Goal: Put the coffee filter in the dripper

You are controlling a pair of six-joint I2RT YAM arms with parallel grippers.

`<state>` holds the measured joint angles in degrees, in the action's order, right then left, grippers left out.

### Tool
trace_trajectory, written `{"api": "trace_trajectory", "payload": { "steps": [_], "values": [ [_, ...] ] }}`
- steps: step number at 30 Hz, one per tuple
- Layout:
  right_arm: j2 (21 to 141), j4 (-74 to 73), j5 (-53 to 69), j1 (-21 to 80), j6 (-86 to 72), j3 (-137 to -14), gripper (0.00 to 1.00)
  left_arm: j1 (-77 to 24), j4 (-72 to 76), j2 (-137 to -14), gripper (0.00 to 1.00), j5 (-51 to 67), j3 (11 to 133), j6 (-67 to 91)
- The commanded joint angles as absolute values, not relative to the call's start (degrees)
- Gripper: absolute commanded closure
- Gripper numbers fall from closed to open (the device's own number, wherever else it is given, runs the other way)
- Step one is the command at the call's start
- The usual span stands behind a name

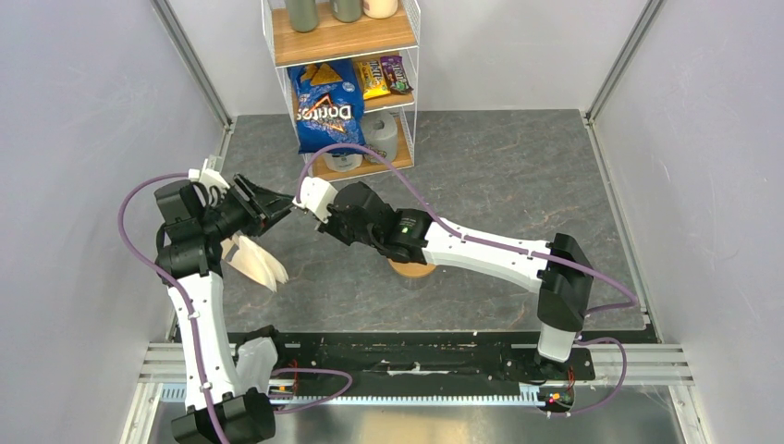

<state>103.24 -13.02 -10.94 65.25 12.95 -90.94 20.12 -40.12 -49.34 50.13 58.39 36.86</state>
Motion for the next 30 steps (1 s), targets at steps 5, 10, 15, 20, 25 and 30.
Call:
{"api": "trace_trajectory", "payload": {
  "steps": [5, 10, 15, 20, 25, 30],
  "values": [
    [104.15, -11.41, -11.24, 65.65, 12.84, -94.48, 1.0, 19.52, -38.58, -49.04, 0.47, 50.5, 57.23, 37.03],
    [103.98, -11.39, -11.27, 65.65, 12.74, -94.47, 1.0, 19.24, -38.85, -49.64, 0.5, 49.59, 57.45, 36.21],
    [103.97, -11.35, -11.02, 65.65, 12.67, -94.47, 1.0, 18.93, -38.96, -48.96, 0.5, 49.9, 56.39, 36.15],
    [103.97, -11.22, -10.85, 65.58, 12.48, -94.43, 1.0, 18.81, -39.22, -48.6, 0.5, 49.41, 55.96, 35.41],
    [103.61, -10.95, -10.32, 65.69, 12.46, -94.27, 1.0, 18.74, -39.59, -48.68, 0.51, 48.42, 55.81, 35.25],
    [103.36, -10.72, -10.09, 65.65, 12.65, -93.86, 1.0, 18.79, -39.64, -49.98, 0.53, 47.2, 55.89, 36.49]
  ]
}}
